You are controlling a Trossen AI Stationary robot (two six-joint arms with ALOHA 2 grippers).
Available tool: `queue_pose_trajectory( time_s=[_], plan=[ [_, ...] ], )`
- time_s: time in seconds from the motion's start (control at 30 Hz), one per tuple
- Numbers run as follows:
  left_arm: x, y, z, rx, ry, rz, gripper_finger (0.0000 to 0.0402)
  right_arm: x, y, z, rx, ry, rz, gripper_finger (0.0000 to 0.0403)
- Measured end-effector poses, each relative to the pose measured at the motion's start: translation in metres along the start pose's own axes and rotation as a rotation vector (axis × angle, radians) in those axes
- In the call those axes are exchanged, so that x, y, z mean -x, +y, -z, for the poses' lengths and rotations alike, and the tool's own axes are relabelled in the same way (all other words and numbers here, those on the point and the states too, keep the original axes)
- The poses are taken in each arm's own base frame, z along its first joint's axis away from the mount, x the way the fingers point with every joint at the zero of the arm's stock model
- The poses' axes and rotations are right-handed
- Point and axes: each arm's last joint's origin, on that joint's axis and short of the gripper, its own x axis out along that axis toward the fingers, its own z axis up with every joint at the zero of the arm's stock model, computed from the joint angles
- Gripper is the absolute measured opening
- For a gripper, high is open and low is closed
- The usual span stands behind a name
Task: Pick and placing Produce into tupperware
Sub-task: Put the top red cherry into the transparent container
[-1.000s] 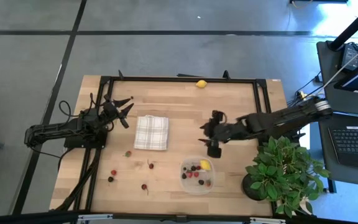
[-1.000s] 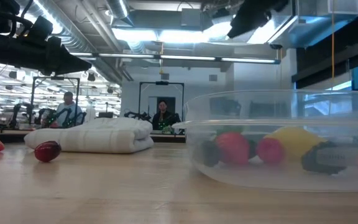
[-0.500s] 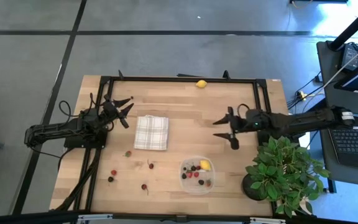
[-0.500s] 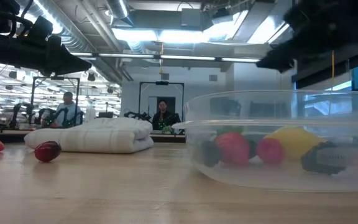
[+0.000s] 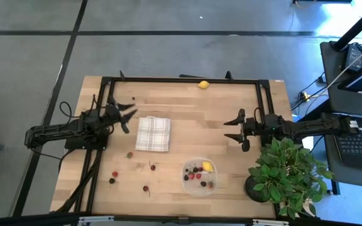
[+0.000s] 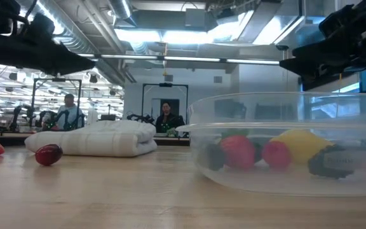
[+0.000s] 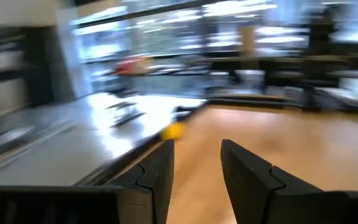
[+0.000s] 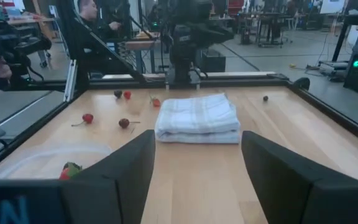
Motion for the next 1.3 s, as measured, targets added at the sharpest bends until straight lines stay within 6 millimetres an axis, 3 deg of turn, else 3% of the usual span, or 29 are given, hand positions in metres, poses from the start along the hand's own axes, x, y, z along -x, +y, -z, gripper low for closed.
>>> queue_pose_trajectory(
  time_s=[0.17,0.43,0.6,0.9,1.3],
  plan=[
    [0.002,-0.009,-0.002,-0.055,-0.033,0.306,0.0126,0.0,0.0,0.0,0.004,0.001,0.0,0.0241],
    [0.007,-0.012,-0.035,-0.094,0.116,0.411,0.0126,0.0,-0.003,0.001,0.032,0.003,0.087,0.0241],
    [-0.005,-0.025,-0.047,-0.124,0.266,0.476,0.0126,0.0,-0.004,0.001,0.058,0.004,0.144,0.0241],
    [-0.032,-0.076,-0.035,-0.189,0.536,0.569,0.0126,0.0,-0.005,0.001,0.061,0.007,0.171,0.0241],
    [-0.036,-0.167,-0.06,-0.245,0.59,0.656,0.0126,0.001,-0.005,0.009,0.062,0.093,0.171,0.0241]
  ],
)
